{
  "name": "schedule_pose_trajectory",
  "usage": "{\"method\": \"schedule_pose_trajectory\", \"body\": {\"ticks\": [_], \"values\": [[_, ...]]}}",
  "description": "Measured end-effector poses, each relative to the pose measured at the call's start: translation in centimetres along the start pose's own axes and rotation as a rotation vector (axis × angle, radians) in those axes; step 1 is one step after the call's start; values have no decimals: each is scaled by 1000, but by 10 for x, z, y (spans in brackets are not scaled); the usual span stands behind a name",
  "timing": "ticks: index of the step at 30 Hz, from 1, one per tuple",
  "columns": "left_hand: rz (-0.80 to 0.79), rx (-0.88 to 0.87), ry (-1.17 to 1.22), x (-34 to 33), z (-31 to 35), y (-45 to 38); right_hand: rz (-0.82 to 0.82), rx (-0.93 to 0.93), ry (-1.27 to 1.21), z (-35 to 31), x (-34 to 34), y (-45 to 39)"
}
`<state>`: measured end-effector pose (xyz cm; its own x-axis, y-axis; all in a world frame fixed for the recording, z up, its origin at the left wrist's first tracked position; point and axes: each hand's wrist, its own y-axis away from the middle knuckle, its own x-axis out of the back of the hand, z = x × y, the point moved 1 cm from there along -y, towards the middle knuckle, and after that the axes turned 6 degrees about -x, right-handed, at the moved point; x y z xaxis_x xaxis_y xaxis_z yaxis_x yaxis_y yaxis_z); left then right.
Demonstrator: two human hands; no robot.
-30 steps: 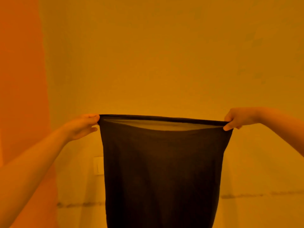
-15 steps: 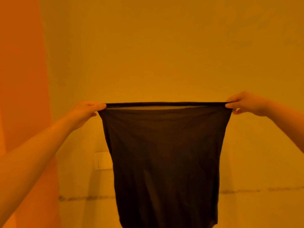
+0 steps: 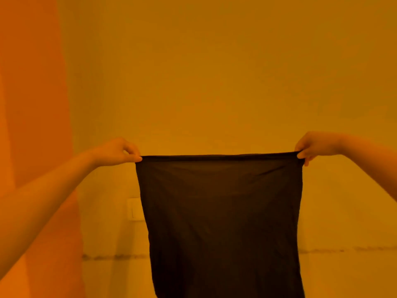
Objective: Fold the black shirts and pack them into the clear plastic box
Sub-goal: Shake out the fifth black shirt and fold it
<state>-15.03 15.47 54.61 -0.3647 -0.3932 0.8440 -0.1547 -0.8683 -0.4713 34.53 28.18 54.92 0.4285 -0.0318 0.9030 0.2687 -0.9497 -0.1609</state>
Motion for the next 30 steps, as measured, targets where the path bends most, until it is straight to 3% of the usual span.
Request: {"method": "schedule_pose_trajectory", "body": {"ticks": [3, 6, 9, 11, 14, 17, 20, 30], "values": [[86, 86, 520, -2, -1, 5, -13, -34, -82, 8, -2, 0], [141, 55, 999, -5, -3, 9, -6, -58, -142, 17, -2, 1], [186, -27, 1212, -7, -9, 4, 4, -52, -151, 16, -4, 1], [162, -27, 1234, -7, -6, 4, 6, -48, -134, 14, -5, 0], [75, 36, 1055, -6, 0, 8, 7, -50, -117, 18, -5, -1], [-92, 71, 535, -4, 7, 15, 12, -53, -139, 22, -4, 5], [-95, 58, 158, -3, 2, 16, 15, -44, -256, 21, -1, 14], [31, -30, -236, -7, -2, 6, -8, -7, -211, 2, 1, 28]]}}
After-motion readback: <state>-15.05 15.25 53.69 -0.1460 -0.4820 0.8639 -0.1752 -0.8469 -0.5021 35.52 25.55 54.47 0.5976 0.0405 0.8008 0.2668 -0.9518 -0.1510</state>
